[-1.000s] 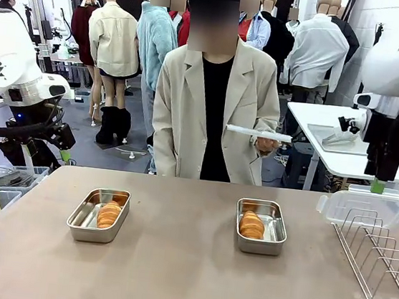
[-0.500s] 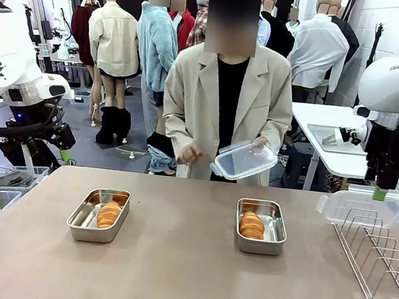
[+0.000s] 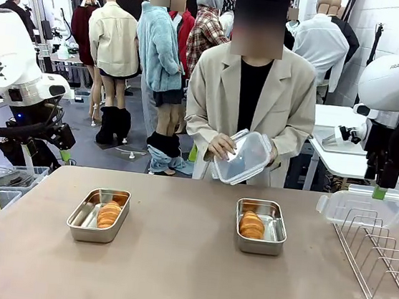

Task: Place the bread in airtight containers.
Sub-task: Pick up one Airtight Container lid and hand it to the human.

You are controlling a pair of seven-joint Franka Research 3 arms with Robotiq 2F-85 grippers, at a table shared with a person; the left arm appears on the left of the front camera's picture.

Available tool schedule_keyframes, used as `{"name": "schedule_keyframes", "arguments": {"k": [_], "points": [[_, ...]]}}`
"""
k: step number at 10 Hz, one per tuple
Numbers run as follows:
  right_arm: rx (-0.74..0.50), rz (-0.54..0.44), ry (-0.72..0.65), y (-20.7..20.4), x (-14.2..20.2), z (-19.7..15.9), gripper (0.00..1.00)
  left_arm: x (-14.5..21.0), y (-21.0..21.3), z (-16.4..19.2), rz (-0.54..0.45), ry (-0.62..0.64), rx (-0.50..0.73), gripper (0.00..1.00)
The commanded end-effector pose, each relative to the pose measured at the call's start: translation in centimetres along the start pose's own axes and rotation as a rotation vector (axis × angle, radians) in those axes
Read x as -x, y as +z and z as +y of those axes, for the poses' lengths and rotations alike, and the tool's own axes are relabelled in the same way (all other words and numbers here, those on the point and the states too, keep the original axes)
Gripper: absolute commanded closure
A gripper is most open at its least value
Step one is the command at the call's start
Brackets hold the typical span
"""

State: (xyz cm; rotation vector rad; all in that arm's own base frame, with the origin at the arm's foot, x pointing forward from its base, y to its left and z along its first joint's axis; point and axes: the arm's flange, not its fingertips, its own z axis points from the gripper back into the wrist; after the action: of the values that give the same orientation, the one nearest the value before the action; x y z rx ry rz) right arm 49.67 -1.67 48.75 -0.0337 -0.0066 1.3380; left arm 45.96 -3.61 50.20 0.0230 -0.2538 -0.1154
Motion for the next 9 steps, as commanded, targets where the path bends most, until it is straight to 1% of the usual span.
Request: {"name": "schedule_keyframes", "arguments": {"k": [1, 9], "points": [[-0.001, -0.003, -0.018, 0.14, -0.07, 0.02, 0.0, -0.02, 0.06, 0.14, -0.002, 0.009, -0.008, 0.0], [-0.001, -0.003, -0.018, 0.14, -0.07, 0.02, 0.0, -0.02, 0.06, 0.14, -0.002, 0.009, -0.008, 0.0]]}}
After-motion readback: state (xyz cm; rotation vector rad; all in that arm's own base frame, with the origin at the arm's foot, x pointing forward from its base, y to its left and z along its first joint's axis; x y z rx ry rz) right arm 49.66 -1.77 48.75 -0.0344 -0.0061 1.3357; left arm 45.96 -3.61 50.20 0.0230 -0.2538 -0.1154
